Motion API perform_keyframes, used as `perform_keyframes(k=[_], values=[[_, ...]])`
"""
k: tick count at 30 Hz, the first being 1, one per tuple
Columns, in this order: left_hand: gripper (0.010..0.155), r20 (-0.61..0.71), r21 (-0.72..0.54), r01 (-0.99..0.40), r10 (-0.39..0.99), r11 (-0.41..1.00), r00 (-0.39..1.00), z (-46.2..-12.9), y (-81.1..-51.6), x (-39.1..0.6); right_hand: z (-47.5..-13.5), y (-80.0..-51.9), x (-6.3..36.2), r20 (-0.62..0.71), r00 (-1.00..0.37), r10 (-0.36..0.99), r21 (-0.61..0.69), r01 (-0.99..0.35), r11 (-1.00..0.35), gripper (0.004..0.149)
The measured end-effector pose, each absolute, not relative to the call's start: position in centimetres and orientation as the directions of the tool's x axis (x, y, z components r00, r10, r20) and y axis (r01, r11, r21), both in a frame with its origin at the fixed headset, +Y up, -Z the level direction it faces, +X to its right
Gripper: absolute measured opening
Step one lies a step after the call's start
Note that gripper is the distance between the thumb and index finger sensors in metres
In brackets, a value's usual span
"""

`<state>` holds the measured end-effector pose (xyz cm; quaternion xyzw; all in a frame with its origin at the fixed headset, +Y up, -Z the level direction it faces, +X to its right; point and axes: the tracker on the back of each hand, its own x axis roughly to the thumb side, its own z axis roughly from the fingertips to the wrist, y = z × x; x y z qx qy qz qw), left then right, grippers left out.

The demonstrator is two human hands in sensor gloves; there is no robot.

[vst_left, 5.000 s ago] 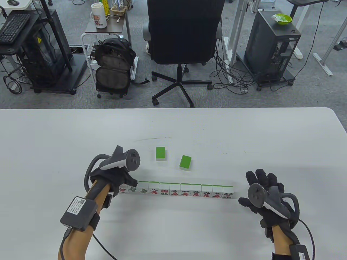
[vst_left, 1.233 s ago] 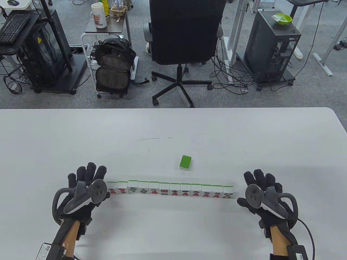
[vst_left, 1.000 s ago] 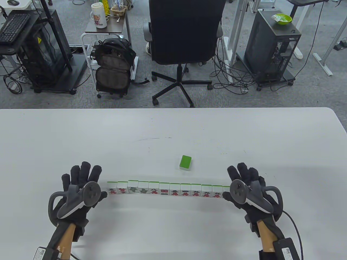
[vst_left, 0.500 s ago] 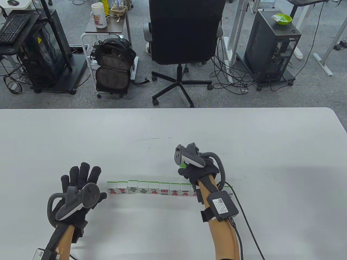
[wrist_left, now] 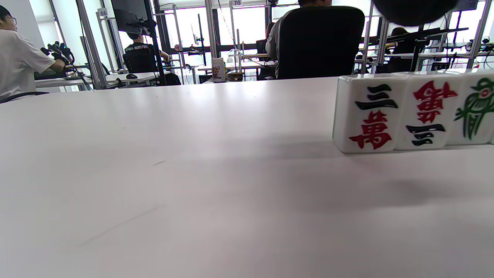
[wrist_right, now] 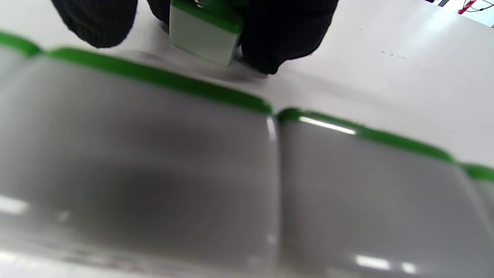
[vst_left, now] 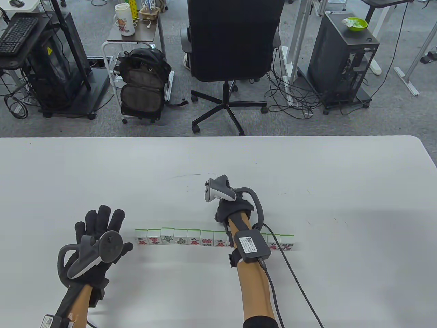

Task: Stand mahjong tiles upright in a row

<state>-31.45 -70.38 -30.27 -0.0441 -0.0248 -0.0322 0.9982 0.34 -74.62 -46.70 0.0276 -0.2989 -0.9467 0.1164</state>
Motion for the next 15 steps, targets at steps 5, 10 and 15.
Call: perform_keyframes(k=[5, 10, 15], values=[[0.094, 0.053, -0.076, 0.056, -0.052, 0.996, 0.997, -30.2, -70.2, -31.6, -46.9, -74.0, 1.1, 0.043, -0.967, -0.250, 0.520, 0.235, -0.821, 0.061], [0.094, 0.048, -0.080, 0.050, -0.046, 0.996, 0.998, -30.3, -70.2, -31.7, -46.1, -71.9, 4.2, 0.057, -0.972, -0.228, 0.427, 0.230, -0.875, 0.055], [0.094, 0.038, -0.088, 0.044, -0.041, 0.995, 0.998, -30.3, -70.3, -32.0, -44.1, -68.8, 9.3, 0.051, -0.977, -0.207, 0.364, 0.211, -0.907, 0.053]])
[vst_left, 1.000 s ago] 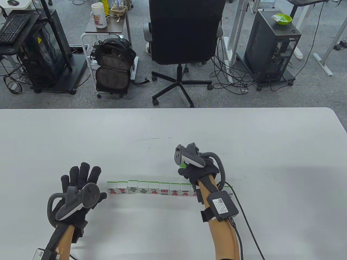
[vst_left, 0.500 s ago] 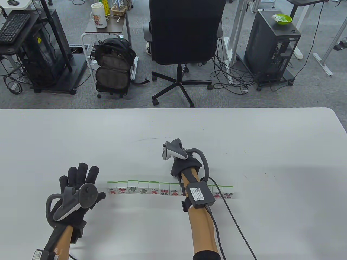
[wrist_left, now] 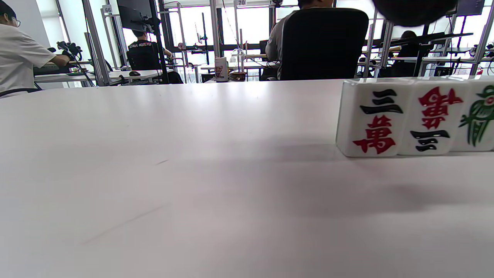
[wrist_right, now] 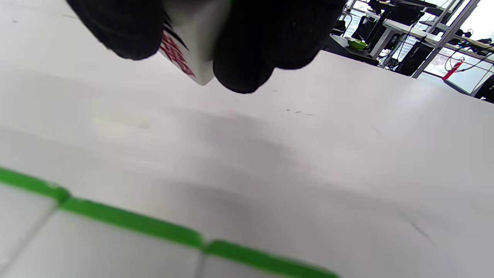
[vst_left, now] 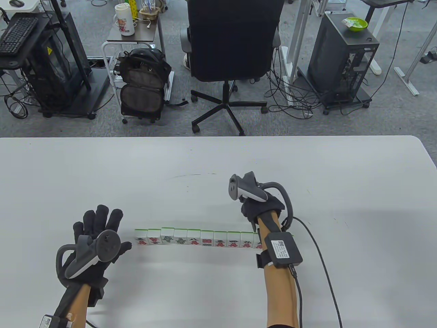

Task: Stand mahjong tiles upright in a row

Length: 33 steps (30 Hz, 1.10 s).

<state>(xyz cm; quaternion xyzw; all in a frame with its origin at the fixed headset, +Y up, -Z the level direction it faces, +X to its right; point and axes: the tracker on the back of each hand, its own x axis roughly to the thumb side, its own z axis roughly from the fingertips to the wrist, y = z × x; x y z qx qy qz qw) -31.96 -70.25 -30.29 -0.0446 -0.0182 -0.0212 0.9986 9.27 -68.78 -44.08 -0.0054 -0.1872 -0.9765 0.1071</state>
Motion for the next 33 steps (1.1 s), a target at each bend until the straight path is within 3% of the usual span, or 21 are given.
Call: perform_keyframes(k=[6, 13, 21, 33], values=[[0.094, 0.036, -0.090, 0.044, -0.041, 0.995, 0.999, -30.3, -70.2, -32.0, -40.1, -67.0, 15.5, 0.007, -0.965, -0.264, 0.411, 0.243, -0.879, 0.053], [0.094, 0.039, -0.090, 0.058, -0.055, 0.994, 0.998, -30.3, -70.3, -31.8, -36.6, -69.3, 20.5, 0.020, -0.962, -0.272, 0.463, 0.250, -0.850, 0.066], [0.094, 0.036, -0.100, 0.064, -0.061, 0.993, 0.998, -30.3, -70.4, -31.7, -35.7, -72.2, 20.5, 0.095, -0.954, -0.285, 0.453, 0.297, -0.840, 0.078], [0.094, 0.038, -0.100, 0.066, -0.062, 0.993, 0.997, -30.3, -70.5, -31.6, -36.0, -73.2, 20.4, 0.093, -0.975, -0.203, 0.446, 0.223, -0.867, 0.079]])
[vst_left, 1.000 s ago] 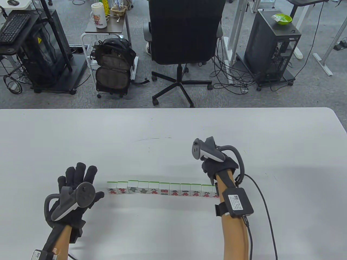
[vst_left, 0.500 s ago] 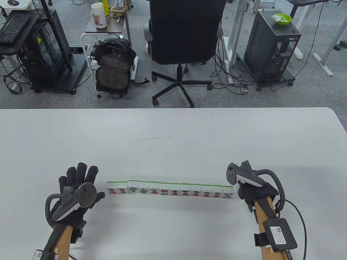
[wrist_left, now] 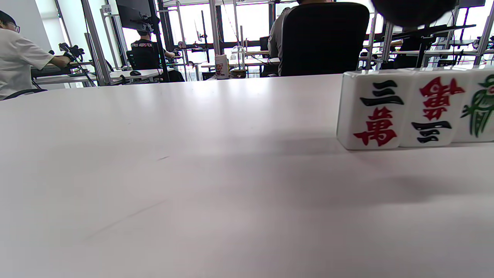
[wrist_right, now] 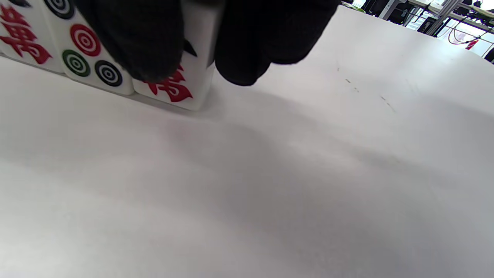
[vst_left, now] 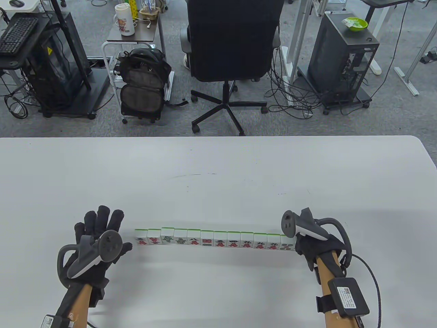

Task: Stand mahjong tiles upright in a row

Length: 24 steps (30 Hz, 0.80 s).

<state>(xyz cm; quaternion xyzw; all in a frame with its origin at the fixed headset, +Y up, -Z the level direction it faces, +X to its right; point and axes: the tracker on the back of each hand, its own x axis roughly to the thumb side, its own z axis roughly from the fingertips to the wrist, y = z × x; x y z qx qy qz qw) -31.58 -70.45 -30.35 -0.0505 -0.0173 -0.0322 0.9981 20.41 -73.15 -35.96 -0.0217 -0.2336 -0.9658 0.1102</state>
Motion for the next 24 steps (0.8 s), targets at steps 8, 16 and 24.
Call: perform_keyframes(k=[8, 16, 24], values=[[0.094, 0.045, -0.105, 0.063, -0.058, 0.993, 0.997, -30.4, -70.5, -31.5, -35.8, -73.1, 20.8, 0.088, -0.984, -0.154, 0.457, 0.177, -0.872, 0.080], [0.094, 0.043, -0.106, 0.067, -0.063, 0.992, 0.997, -30.4, -70.5, -31.5, -34.1, -69.5, 20.9, 0.088, -0.975, -0.205, 0.409, 0.223, -0.885, 0.096], [0.094, 0.043, -0.108, 0.085, -0.081, 0.990, 0.996, -30.4, -70.6, -31.3, -32.5, -68.8, 20.6, -0.031, -0.984, -0.173, 0.026, 0.172, -0.985, 0.098]])
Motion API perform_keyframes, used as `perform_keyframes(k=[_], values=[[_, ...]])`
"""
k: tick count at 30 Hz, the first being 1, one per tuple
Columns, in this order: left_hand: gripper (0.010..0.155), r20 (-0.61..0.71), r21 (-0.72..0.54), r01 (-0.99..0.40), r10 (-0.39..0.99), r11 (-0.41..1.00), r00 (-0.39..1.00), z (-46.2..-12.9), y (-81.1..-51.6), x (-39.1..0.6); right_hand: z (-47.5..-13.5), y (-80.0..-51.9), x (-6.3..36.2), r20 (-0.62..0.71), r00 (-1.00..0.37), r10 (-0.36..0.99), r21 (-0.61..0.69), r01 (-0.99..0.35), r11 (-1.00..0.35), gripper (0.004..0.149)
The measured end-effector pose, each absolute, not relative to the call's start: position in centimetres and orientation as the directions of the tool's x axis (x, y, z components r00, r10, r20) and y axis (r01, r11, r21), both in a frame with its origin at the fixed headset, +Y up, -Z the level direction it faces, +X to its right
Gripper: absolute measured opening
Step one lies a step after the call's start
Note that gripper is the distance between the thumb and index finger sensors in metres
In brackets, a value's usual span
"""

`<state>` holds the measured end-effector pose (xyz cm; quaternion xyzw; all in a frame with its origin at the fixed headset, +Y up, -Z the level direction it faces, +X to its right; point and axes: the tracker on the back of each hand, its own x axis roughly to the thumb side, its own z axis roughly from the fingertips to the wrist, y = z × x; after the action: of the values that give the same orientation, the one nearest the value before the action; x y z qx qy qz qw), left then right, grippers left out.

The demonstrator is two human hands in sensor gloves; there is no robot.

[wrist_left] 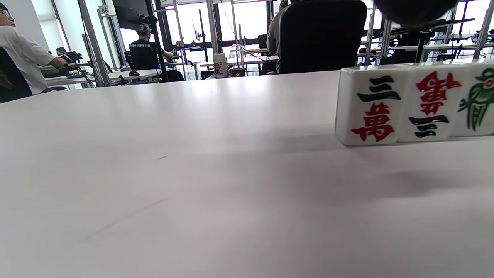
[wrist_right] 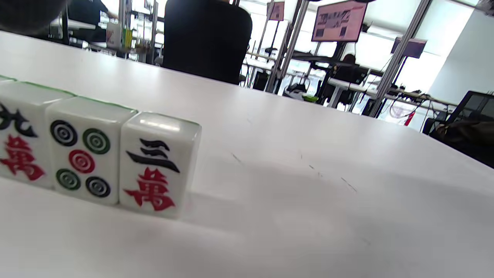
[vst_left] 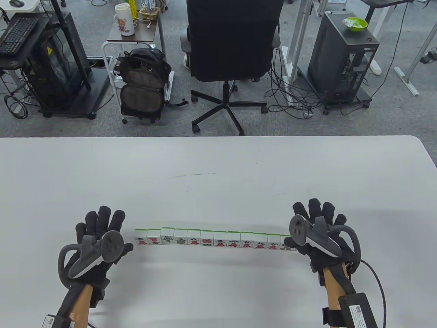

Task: Stand mahjong tiles upright in a row

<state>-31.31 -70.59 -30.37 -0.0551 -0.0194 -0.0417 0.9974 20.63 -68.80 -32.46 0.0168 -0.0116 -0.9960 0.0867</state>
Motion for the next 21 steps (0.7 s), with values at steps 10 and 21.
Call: perform_keyframes(k=[10, 21], values=[[0.093, 0.032, -0.106, 0.114, -0.111, 0.988, 0.993, -30.3, -70.7, -31.0, -32.5, -71.0, 20.7, -0.076, -0.976, -0.203, -0.030, 0.206, -0.978, 0.099], [0.093, 0.001, -0.101, 0.137, -0.137, 0.985, 0.991, -30.3, -70.9, -30.9, -32.6, -71.1, 20.8, -0.075, -0.979, -0.187, -0.026, 0.190, -0.982, 0.099]])
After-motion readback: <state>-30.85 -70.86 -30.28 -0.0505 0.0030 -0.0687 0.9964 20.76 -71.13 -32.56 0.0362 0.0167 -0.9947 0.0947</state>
